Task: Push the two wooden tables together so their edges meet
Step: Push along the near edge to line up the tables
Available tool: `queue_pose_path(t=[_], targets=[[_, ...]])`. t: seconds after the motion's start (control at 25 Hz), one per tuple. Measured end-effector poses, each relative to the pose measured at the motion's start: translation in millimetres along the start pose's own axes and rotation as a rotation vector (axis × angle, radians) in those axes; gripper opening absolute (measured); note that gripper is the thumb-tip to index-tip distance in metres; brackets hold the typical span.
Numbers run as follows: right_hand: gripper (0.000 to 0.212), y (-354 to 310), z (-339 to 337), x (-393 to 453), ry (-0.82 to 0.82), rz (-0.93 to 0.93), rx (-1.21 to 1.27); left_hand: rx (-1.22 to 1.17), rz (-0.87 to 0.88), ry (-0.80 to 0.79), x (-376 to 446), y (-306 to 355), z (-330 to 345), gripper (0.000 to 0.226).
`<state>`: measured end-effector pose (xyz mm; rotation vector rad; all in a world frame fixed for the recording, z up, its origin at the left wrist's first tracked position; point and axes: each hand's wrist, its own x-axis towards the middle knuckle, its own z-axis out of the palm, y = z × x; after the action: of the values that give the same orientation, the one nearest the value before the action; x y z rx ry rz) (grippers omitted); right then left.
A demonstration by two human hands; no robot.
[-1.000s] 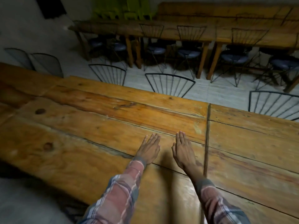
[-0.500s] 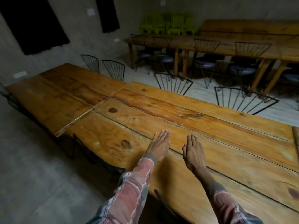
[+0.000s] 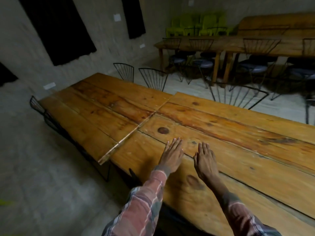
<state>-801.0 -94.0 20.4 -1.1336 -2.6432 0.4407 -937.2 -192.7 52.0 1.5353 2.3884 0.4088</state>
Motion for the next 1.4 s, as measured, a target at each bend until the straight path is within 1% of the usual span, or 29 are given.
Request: queue_pose_path(t=[0.12, 0.24, 0.4, 0.52, 0.6, 0.68, 0.84, 0.92, 1.04, 1.16, 1.2, 1.28, 1.4], targets=[[0.06, -81, 39, 47, -0.058, 0.015, 0.042, -0.018, -0.045, -0.023, 8, -85, -35, 0.055], [0.06, -157, 69, 92, -0.071, -0.015, 0.032, -0.045, -0.088, -0.046, 25, -167, -60, 0.055], [0.061, -236, 115, 139, -0.118, -0.01, 0.017, -0.077, -0.065, -0.081, 43, -269, -86, 0.055], [0.061, -282, 154, 160, -0.111, 0.057, 0.01, -0.079, 0.012, -0.136, 59, -342, -95, 0.054], [0.06, -317, 188, 167, -0.11, 0.164, 0.023, -0.098, 0.074, -0.222, 73, -395, -96, 0.053], [0.059, -344, 223, 164, -0.107, 0.26, 0.03, -0.104, 0.125, -0.272, 77, -440, -92, 0.052], [0.061, -379, 293, 157, -0.201, 0.427, 0.082, -0.061, 0.31, -0.423, 66, -523, -79, 0.051], [0.063, -383, 317, 153, -0.201, 0.458, 0.053, 0.007, 0.443, -0.474, 57, -565, -74, 0.053], [0.066, -391, 345, 148, -0.145, 0.47, -0.013, 0.211, 0.696, -0.504, 41, -625, -73, 0.056], [0.07, -404, 364, 152, -0.116, 0.533, -0.072, 0.453, 0.973, -0.498, 48, -678, -73, 0.059], [0.071, -407, 370, 153, -0.101, 0.563, -0.093, 0.505, 1.055, -0.506, 55, -690, -71, 0.061], [0.071, -409, 376, 154, -0.067, 0.584, -0.138, 0.548, 1.149, -0.528, 70, -702, -67, 0.063], [0.069, -407, 382, 153, -0.035, 0.589, -0.156, 0.506, 1.178, -0.533, 78, -700, -63, 0.064]])
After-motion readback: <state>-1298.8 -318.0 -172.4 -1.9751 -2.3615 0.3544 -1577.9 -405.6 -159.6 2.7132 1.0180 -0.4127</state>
